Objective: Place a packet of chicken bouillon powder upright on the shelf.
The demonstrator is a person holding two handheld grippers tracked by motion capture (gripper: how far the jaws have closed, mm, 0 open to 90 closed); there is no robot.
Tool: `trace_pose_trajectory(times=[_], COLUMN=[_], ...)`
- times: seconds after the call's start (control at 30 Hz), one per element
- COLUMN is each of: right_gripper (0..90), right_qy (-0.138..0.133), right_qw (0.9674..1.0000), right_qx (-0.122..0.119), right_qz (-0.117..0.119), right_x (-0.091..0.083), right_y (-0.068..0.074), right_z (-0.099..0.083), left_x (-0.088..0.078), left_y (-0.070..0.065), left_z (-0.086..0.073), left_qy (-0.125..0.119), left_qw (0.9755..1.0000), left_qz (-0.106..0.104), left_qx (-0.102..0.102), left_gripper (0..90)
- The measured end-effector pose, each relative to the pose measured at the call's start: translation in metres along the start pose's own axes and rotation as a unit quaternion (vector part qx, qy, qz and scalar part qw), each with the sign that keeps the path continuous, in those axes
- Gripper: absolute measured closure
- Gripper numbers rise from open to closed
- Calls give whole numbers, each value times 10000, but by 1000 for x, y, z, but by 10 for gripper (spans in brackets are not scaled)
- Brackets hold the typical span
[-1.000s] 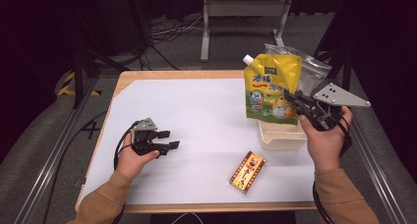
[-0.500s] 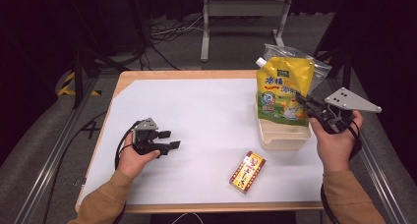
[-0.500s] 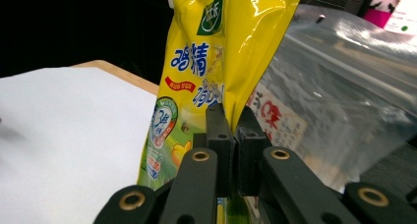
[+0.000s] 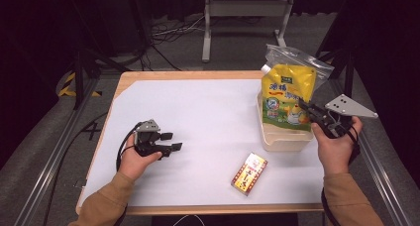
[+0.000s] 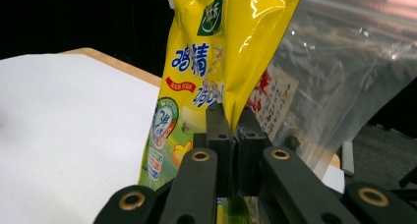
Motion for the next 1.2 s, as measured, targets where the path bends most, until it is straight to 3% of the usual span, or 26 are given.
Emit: trace_pose_trajectory(times=[0.27,0.5,0.9,1.2], right_gripper=[875,874,872,854], right_qy=[37,13,-184,25], right_qw=[10000,10000,9998,9997], right_qx=[-2,17,-11,72], right_qz=[-8,-40,65,223], right_x=[6,9,9,10], right_y=[-3,-3,-2,3], right_z=[-18,-29,-42,-53], left_x=[0,2,4,3], left_y=[0,-3,-5,-5], left_z=[0,1,1,1], left_qy=[6,33,71,69], left_qw=[10000,9999,9999,9999], left_qz=[-7,-83,-98,-94], left_qx=[-41,88,35,44], left_gripper=[374,371,371,371])
Point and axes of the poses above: each handheld gripper's, and its own axes: x roughly forward along the jaws, z roughly out of its top, y roughly to its left, the point moved 2 cm from there along x, roughly forward along the jaws, and after that the axes turned 1 degree about -y, right-handed, at the moved point
